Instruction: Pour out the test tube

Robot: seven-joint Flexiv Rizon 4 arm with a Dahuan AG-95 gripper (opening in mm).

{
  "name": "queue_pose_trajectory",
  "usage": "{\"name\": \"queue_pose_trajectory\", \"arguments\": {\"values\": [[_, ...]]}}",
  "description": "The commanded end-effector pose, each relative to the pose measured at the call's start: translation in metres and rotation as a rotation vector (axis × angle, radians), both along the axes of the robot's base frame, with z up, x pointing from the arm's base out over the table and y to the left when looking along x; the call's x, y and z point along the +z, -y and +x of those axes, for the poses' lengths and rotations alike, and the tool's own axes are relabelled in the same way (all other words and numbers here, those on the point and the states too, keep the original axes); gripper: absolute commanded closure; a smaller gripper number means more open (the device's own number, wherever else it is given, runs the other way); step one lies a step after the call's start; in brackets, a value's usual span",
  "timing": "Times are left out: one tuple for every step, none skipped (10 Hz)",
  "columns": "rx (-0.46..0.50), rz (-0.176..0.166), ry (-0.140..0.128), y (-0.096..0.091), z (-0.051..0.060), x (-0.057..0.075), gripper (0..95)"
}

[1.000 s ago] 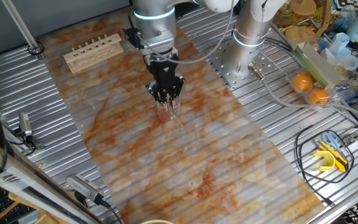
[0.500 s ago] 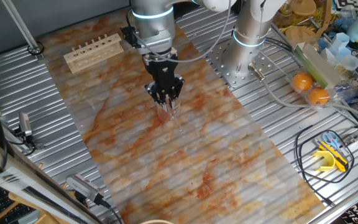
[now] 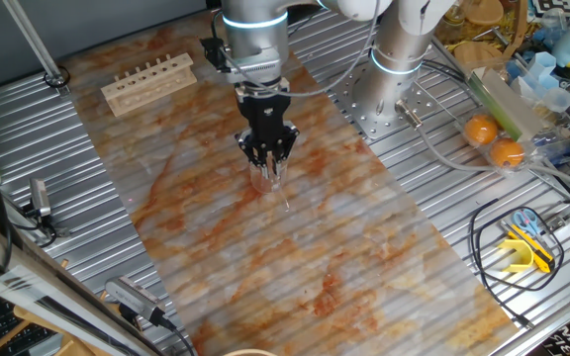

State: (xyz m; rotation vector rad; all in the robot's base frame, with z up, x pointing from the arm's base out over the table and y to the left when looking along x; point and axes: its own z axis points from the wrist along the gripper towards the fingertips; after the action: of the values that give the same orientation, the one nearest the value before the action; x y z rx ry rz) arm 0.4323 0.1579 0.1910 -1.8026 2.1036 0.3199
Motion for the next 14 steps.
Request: {"name": "queue_pose_trajectory", "arguments": {"values": [[-0.010,0.012,0.000,-0.0006,0.0006,-0.0007,95.0],[-0.016,0.015,-0.002,-0.0006,0.0005,-0.0007,95.0],[-0.021,0.021,-0.002,-0.0006,0.0005,-0.0007,95.0],[-0.022,0.021,-0.003,0.0000,0.0005,-0.0008,95.0],[-0.022,0.024,-0.003,0.0007,0.0005,-0.0008,95.0],[-0.026,0.028,-0.004,0.0012,0.0001,-0.0010,95.0],[-0.037,0.033,-0.008,0.0036,-0.0009,-0.0019,95.0],[-0.037,0.046,-0.007,0.0054,-0.0023,-0.0030,95.0],[-0.040,0.053,-0.007,0.0061,-0.0033,-0.0038,95.0],[-0.043,0.071,-0.008,0.0063,-0.0035,-0.0040,95.0],[-0.044,0.080,-0.009,0.0063,-0.0035,-0.0040,95.0],[-0.050,0.086,-0.009,0.0063,-0.0036,-0.0040,95.0],[-0.050,0.090,-0.009,0.0063,-0.0036,-0.0040,95.0],[-0.051,0.095,-0.008,0.0063,-0.0036,-0.0039,95.0]]}}
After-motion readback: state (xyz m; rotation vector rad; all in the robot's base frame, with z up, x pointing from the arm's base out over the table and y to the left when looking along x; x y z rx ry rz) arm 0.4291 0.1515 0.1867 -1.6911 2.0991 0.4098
